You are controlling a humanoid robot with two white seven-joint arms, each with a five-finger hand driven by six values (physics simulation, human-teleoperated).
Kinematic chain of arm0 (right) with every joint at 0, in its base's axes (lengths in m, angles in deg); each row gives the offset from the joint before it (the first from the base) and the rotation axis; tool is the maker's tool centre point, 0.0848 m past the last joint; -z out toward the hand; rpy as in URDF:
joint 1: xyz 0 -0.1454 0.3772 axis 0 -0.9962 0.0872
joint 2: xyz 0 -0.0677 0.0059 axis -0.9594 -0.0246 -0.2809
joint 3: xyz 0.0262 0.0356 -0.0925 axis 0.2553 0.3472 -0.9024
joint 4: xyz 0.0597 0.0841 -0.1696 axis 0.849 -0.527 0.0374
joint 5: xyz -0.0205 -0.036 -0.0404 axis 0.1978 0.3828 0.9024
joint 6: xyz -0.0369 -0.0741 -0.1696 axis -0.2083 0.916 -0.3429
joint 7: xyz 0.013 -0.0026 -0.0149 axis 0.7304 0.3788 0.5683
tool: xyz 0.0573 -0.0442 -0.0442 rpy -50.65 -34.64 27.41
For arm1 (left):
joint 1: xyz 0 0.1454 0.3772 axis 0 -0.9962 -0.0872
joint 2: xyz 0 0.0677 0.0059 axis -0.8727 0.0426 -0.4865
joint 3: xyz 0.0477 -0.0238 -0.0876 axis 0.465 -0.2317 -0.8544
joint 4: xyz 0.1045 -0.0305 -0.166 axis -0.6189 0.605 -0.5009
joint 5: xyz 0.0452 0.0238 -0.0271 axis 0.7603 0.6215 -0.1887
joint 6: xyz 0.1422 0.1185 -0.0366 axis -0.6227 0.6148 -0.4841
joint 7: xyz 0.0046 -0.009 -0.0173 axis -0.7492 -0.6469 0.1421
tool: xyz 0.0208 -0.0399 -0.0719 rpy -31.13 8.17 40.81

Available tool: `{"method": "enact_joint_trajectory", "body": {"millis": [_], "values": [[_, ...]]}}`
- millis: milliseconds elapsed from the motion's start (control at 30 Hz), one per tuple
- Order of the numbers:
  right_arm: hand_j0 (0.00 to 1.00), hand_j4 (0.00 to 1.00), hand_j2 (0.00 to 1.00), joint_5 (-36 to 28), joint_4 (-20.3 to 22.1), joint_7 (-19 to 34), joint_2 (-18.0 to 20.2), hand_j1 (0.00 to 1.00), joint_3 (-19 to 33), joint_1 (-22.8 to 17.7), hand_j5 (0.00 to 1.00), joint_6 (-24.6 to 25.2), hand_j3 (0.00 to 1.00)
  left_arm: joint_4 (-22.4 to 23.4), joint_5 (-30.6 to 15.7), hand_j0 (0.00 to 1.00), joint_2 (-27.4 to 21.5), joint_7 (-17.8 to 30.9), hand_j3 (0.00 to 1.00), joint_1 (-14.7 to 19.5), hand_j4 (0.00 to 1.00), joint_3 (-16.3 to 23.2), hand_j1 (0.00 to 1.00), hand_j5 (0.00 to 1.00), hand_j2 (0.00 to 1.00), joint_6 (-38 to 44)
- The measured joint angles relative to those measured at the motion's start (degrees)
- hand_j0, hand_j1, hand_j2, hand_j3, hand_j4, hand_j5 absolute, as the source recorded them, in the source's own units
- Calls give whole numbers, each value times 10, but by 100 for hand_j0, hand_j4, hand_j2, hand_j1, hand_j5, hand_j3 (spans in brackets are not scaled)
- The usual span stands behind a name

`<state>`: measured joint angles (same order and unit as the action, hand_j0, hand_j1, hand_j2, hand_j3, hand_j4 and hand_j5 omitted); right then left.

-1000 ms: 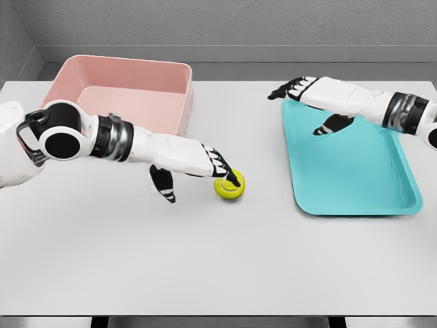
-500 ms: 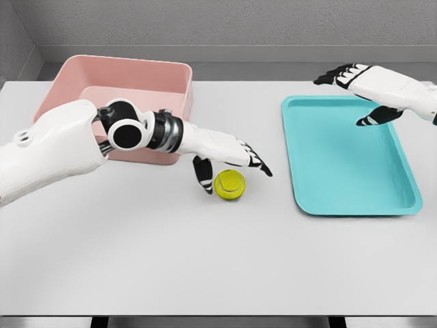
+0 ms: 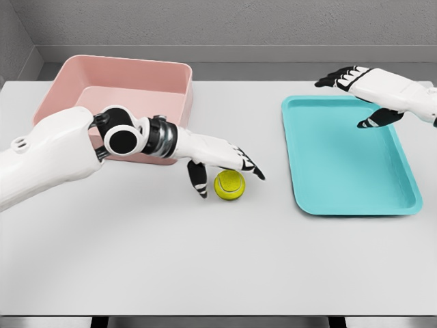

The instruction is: Put the tennis from the blue tray into the pink basket with both arms

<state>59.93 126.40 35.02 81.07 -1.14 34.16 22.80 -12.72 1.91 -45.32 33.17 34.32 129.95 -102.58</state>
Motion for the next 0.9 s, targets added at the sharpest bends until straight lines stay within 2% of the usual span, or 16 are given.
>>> {"method": "enact_joint_trajectory", "body": {"millis": [167,333,900], "values": [[100,100,100,0,-1,0,0,100,0,-1,100,1,100,-1,47,100,-5,0,100,-15,100,-10,100,100,100,-1],[100,100,100,0,-1,0,1,100,1,-1,100,1,100,-1,70,100,-5,0,100,-18,100,-26,100,100,100,-3],[100,100,100,0,-1,0,1,100,1,-1,100,1,100,5,91,100,13,0,100,-31,100,-33,100,100,100,-2]]}}
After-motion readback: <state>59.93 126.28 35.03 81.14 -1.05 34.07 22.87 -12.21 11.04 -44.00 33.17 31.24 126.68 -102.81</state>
